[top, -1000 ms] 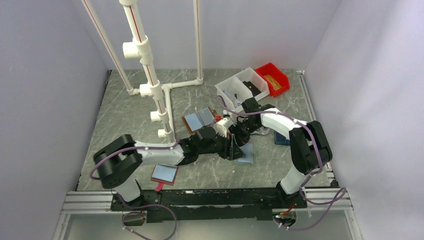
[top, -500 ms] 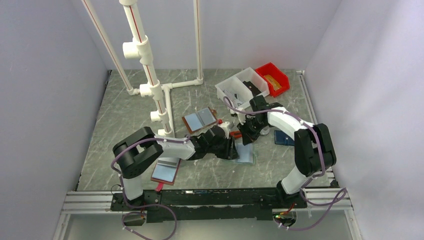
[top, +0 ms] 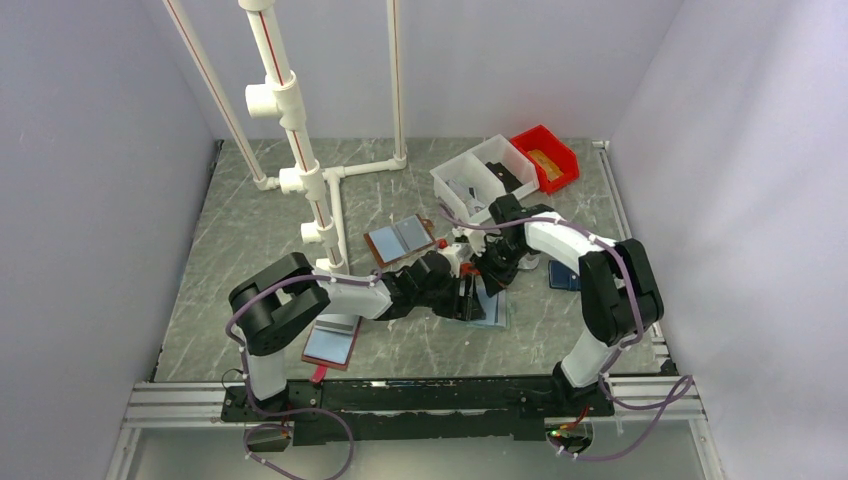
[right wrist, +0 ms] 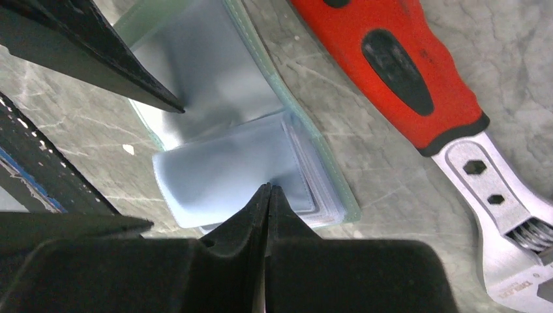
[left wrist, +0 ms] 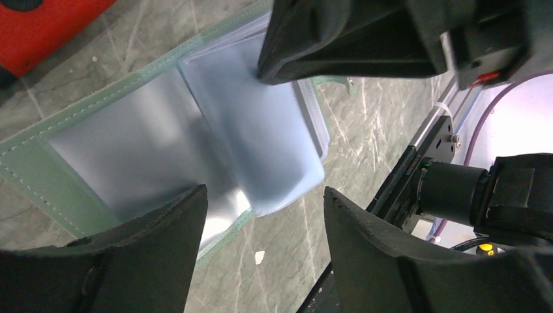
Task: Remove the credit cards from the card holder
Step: Remove the credit card from the card holder.
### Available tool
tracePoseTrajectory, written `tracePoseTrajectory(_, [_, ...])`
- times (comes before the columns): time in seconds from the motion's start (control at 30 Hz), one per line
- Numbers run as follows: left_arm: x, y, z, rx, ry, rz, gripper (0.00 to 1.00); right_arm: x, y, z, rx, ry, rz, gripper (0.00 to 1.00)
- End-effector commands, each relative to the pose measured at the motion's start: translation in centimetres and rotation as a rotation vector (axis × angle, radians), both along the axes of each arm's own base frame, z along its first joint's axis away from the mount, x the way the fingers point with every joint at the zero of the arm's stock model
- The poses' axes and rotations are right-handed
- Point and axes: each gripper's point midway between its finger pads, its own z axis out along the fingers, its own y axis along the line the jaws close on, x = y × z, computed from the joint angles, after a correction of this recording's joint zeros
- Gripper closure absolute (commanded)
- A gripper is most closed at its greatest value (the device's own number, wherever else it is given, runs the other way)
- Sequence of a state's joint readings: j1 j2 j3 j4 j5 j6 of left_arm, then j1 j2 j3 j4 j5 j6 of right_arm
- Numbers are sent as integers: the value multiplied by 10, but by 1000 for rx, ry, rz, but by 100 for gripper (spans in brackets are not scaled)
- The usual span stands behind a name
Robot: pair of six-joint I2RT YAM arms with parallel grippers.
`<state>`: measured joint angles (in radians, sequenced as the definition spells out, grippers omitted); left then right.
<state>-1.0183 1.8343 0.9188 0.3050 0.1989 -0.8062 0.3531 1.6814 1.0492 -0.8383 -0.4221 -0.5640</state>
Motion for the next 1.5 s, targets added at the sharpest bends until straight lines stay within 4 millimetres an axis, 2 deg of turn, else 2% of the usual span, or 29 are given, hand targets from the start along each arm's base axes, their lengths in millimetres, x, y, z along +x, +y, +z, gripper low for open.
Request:
tracePoseTrajectory(0.0, [3,-10,6,-43,-20,-25,28,0,10,-19,-43,20,-3,99])
tracePoseTrajectory(0.17, [7,-6,-7,21,3,11,31,4,38,-9,74,62,-53,100])
tracePoseTrajectory(0.27, [12,2,-15,77,15,59,42,-1,49,-1,145,101,-46,100])
tracePoseTrajectory(0.4, [15,14,-28,157,34,107,56,-6,56,13,216,127,-22,99])
tracePoseTrajectory(0.57, [18,26,-34,201,44,156,73,-3,48,45,316,70,8,96])
tracePoseTrajectory(0.7, [18,30,-32,179,57,179,75,1,27,56,294,-34,25,91])
tracePoseTrajectory(0.83, [15,26,-27,122,93,174,75,0,7,40,194,-50,60,90])
tracePoseTrajectory(1.1, [12,21,-17,-9,159,172,75,1,-9,12,66,-3,25,93])
tracePoseTrajectory(1.33, [11,19,-7,-114,176,149,72,-4,-5,-9,2,54,18,94])
tracePoseTrajectory(1.47, [9,19,1,-144,158,129,56,-10,10,-11,25,83,40,95])
